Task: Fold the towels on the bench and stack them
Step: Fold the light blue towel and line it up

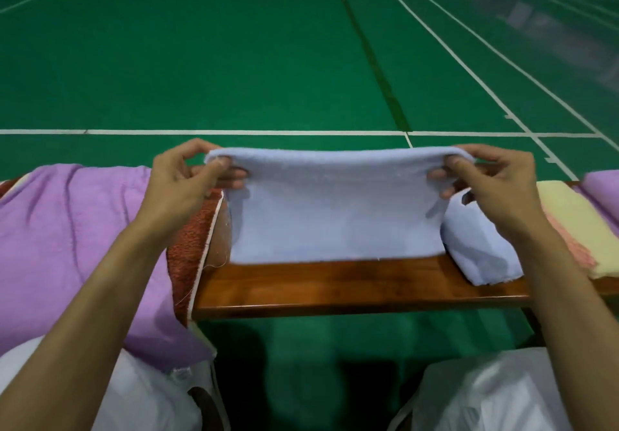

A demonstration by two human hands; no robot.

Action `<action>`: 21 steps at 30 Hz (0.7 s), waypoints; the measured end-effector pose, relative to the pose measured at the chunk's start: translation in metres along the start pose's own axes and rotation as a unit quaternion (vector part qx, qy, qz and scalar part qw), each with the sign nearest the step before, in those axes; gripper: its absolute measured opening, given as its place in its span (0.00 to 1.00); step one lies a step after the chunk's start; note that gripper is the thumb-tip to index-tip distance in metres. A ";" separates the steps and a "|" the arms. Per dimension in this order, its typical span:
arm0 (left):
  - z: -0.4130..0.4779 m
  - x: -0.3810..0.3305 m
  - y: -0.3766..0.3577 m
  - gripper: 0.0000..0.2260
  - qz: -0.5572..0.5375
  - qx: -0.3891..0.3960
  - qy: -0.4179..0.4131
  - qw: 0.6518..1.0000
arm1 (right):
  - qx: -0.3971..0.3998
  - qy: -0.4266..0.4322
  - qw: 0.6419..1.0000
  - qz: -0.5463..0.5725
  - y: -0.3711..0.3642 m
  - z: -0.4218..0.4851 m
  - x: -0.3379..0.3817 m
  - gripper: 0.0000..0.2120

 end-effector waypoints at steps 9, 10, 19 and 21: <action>-0.023 0.032 0.019 0.09 0.290 0.135 0.001 0.948 | 0.211 0.022 0.962 -0.171 -0.008 -0.022 -0.028 0.09; -0.028 0.043 0.013 0.10 0.319 0.191 0.036 0.928 | 0.255 0.009 0.940 -0.226 -0.011 -0.026 -0.036 0.10; -0.019 0.050 -0.007 0.16 0.375 0.088 -0.076 0.920 | 0.119 -0.037 0.908 -0.400 -0.034 -0.018 -0.042 0.11; -0.018 0.058 -0.029 0.22 0.410 0.068 -0.117 0.902 | 0.093 -0.034 0.931 -0.351 -0.067 -0.022 -0.039 0.18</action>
Point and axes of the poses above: each hand's wrist, its own z-axis towards the middle knuckle, its own y-axis out of the back of the hand, x = y × z, the point moved 7 cm from there along z, towards the middle knuckle
